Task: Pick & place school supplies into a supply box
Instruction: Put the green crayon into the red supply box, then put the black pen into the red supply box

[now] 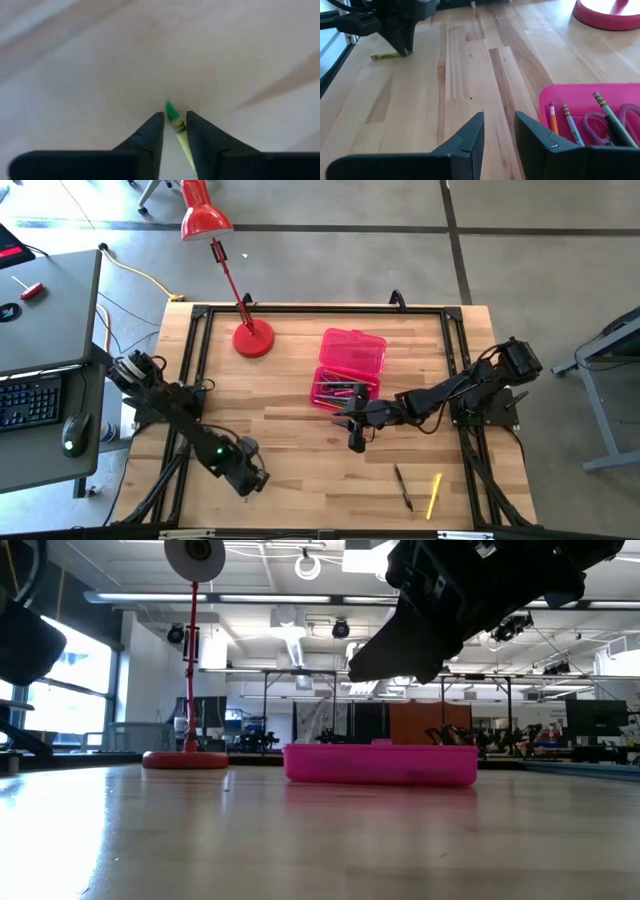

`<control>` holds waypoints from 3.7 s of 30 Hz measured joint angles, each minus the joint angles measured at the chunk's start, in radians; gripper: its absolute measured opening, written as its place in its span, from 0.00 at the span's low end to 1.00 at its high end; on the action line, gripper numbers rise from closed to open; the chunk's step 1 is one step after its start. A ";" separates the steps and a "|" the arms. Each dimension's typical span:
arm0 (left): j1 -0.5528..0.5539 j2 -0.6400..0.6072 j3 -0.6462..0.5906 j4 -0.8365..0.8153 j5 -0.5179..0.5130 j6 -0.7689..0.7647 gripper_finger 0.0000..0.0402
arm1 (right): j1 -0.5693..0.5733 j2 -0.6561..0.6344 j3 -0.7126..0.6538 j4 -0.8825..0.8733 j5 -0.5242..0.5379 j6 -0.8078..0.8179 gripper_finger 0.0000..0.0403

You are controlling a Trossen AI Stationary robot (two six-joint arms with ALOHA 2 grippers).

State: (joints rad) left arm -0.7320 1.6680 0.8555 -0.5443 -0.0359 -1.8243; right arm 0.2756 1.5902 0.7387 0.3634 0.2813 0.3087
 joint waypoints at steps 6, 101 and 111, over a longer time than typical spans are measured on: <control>0.070 0.000 -0.002 -0.015 0.003 0.097 0.13 | 0.000 0.000 0.000 0.000 0.000 -0.002 0.22; 0.797 0.233 0.362 0.679 -0.107 1.529 0.49 | 0.492 0.001 0.000 -0.499 -0.453 1.012 0.22; 0.797 0.233 0.361 0.704 -0.106 1.528 0.49 | 0.433 -0.016 0.000 -0.509 -0.366 0.936 0.22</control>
State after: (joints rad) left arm 0.0650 1.9007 1.2167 0.1593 -0.1417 -0.2966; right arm 0.7082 1.5745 0.7383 -0.1460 -0.0843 1.2449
